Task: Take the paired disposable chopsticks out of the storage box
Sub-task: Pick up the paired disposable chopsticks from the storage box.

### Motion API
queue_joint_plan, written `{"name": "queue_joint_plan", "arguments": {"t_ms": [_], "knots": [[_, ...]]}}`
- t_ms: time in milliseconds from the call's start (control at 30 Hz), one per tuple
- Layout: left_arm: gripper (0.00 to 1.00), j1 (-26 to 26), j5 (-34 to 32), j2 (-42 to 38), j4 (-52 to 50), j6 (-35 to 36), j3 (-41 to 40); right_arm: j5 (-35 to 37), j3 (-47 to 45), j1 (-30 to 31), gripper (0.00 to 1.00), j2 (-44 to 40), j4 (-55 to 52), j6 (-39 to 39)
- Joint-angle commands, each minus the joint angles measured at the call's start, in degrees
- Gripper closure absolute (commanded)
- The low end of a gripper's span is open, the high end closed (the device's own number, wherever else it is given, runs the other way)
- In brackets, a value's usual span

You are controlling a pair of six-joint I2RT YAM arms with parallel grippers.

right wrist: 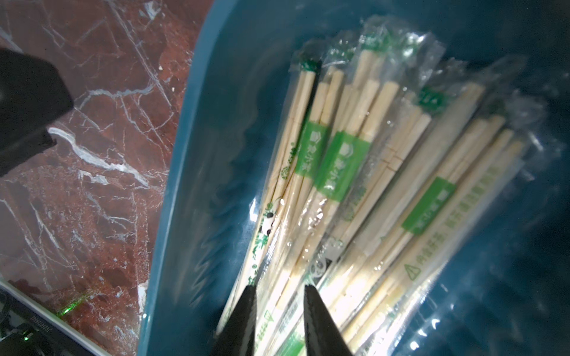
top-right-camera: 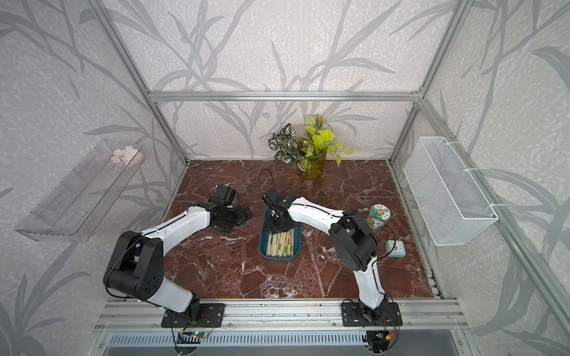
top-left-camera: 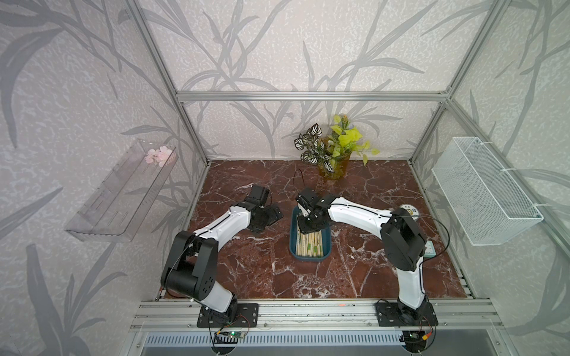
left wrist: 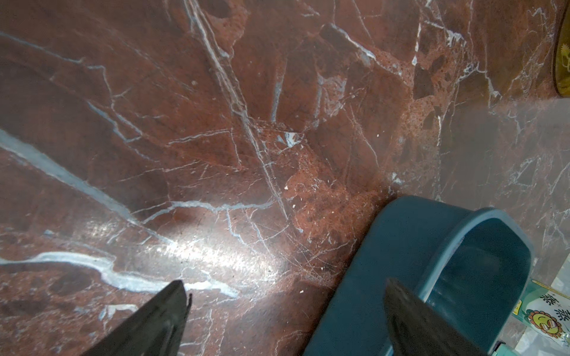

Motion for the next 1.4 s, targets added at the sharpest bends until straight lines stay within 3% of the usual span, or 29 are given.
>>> {"name": "queue_joint_plan", "arguments": {"t_ms": [0, 633, 1033, 1367], "knots": [[0.0, 0.4, 0.3, 0.5, -0.8, 1.2, 0.2, 1.1, 2.1, 0.4, 0.72, 1.5, -1.9, -0.3], [0.0, 0.8, 1.9, 1.4, 0.4, 1.8, 0.1, 3.3, 5.2, 0.7, 0.72, 6.3, -4.5, 1.3], [0.0, 0.8, 2.9, 1.8, 1.1, 1.8, 0.1, 2.8, 5.6, 0.7, 0.89, 6.4, -4.8, 1.5], [0.0, 0.9, 3.3, 1.6, 1.3, 2.4, 0.7, 1.5, 4.2, 0.7, 0.98, 1.6, -3.9, 3.0]]}}
